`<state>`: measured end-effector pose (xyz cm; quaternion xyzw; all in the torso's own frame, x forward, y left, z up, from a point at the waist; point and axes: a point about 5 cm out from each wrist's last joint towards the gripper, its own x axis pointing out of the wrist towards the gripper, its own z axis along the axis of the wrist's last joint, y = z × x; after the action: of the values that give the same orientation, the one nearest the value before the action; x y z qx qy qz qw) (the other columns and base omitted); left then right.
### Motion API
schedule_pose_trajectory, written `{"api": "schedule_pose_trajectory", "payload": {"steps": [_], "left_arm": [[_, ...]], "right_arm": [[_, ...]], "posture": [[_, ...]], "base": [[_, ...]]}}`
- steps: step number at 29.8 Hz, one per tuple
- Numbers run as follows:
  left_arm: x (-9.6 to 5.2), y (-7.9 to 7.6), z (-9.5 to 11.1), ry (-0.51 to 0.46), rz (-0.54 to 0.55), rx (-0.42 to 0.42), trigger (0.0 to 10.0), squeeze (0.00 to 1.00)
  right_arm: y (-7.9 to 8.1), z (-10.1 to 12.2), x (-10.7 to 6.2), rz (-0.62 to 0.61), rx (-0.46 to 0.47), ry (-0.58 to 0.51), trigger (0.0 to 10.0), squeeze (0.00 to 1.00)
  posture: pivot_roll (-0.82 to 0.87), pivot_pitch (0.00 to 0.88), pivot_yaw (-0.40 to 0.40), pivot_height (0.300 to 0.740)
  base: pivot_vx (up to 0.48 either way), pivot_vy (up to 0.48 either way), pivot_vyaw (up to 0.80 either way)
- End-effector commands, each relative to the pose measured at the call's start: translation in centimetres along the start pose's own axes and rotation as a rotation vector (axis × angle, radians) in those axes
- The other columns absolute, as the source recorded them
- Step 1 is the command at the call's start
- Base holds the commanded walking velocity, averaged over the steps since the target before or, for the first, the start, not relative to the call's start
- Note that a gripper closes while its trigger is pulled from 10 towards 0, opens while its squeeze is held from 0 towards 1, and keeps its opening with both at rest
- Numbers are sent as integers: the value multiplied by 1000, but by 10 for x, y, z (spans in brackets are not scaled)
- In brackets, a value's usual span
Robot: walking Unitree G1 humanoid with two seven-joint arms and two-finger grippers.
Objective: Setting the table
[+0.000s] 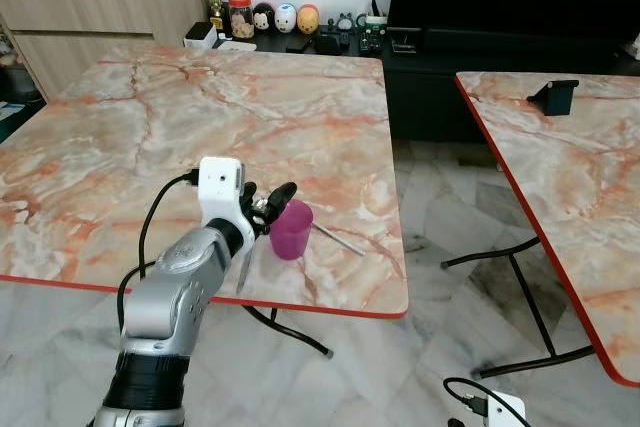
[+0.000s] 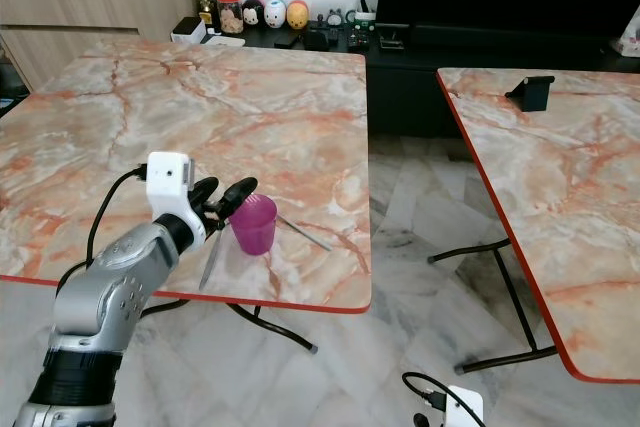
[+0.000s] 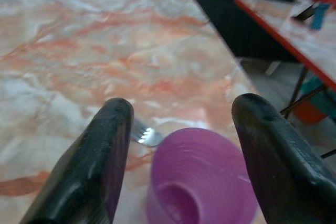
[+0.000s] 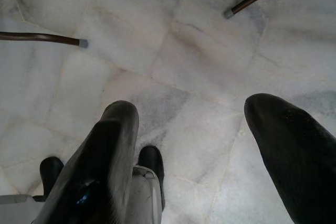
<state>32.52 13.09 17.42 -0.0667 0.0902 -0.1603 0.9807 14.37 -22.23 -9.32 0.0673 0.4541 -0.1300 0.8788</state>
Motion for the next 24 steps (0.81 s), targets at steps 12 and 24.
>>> {"api": "schedule_pose_trajectory", "payload": {"steps": [12,24], "left_arm": [[8,7,-1,144,92,10,10000,0],[3,-3,-13,207,14,20,10000,0]], "right_arm": [[-1,0,0,-6,11,-3,10000,0],[-1,1,0,-2,3,-4,10000,0]], "posture": [[132,0,-33,740],[137,0,-35,740]], "base": [[0,0,0],[0,0,0]]}}
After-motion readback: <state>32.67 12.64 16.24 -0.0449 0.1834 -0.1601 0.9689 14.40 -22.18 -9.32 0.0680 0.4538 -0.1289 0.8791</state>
